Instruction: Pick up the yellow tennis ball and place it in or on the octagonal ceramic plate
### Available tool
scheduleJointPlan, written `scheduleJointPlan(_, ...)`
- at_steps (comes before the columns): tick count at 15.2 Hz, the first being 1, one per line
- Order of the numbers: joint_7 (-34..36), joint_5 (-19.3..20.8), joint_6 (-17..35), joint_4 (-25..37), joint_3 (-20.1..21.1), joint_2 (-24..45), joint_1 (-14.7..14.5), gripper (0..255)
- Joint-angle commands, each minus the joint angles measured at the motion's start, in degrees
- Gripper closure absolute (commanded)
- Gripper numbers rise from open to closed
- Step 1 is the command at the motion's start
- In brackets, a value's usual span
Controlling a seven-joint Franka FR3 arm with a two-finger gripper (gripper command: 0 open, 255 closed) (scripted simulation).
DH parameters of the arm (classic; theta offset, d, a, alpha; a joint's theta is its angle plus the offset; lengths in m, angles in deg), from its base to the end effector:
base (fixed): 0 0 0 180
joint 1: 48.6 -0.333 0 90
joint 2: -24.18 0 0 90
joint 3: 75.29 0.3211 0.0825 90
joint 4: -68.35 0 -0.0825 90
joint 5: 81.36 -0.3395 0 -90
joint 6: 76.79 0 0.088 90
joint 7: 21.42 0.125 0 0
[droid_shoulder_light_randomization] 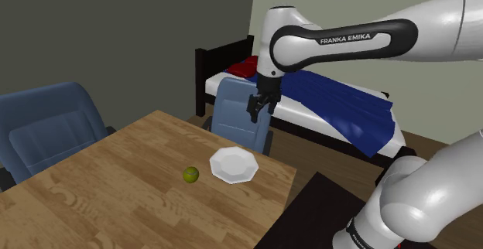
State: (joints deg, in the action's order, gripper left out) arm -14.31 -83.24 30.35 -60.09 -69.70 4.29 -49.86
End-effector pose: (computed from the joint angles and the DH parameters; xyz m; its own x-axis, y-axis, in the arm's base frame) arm 0.3980 0.0543 0.5053 0.9995 -0.0209 -0.0255 -0.0208 -0.9998 0.0052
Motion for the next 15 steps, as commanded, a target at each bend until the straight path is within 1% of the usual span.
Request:
scheduleJointPlan(1,0.3,-0.5,2.3,1.6,0.6,4.7,-0.4,0)
scheduleJointPlan(8,0.3,-1.7,7.9,8.1,1.8,19.6,-1.5,0)
scheduleJointPlan(15,0.4,-2.2,10.8,17.8,3.0,34.9,-2.9,0)
